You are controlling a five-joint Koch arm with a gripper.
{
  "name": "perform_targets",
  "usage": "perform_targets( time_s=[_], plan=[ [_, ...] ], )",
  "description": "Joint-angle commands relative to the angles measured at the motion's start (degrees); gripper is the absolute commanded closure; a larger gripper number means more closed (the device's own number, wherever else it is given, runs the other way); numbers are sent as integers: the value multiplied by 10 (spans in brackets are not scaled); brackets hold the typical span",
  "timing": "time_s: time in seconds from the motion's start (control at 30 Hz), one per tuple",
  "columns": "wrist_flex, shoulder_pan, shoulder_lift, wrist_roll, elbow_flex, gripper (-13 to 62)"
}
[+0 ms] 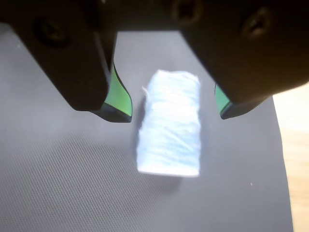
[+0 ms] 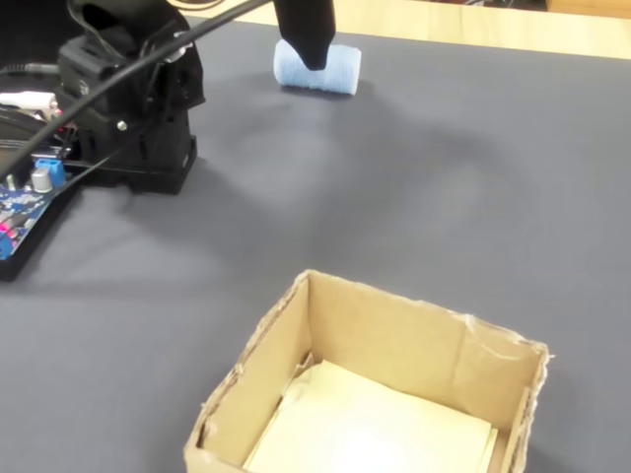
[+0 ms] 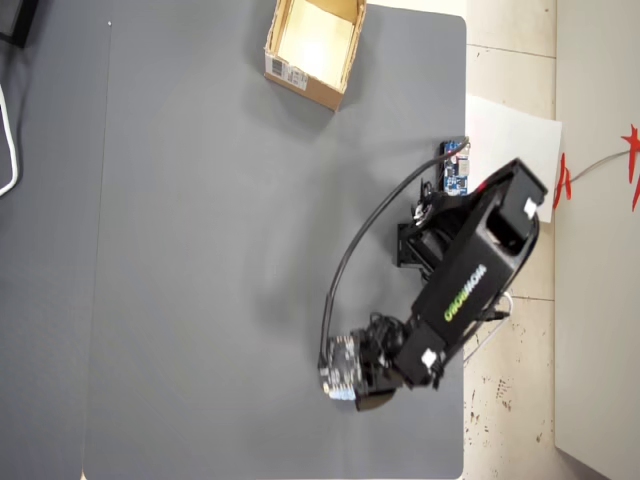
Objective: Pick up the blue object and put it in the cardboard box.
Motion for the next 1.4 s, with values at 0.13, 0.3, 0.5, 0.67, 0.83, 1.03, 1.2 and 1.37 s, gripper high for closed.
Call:
perform_targets(
  time_s=[0.13, 0.3, 0.5, 0.67, 0.83, 1.03, 1.2, 1.37],
  plan=[
    [-33, -33, -48, 6, -46, 165],
    [-76, -36, -105, -51, -31, 231],
    [-103, -33, -108, -78, 1, 325],
    [-127, -20, -82, -125, 7, 388],
    [-162, 16, -42, -159, 5, 387],
    [-206, 96, 41, -166, 51, 387],
    [-246, 171, 117, -169, 93, 387],
    [-299, 265, 178, -200, 134, 387]
  ],
)
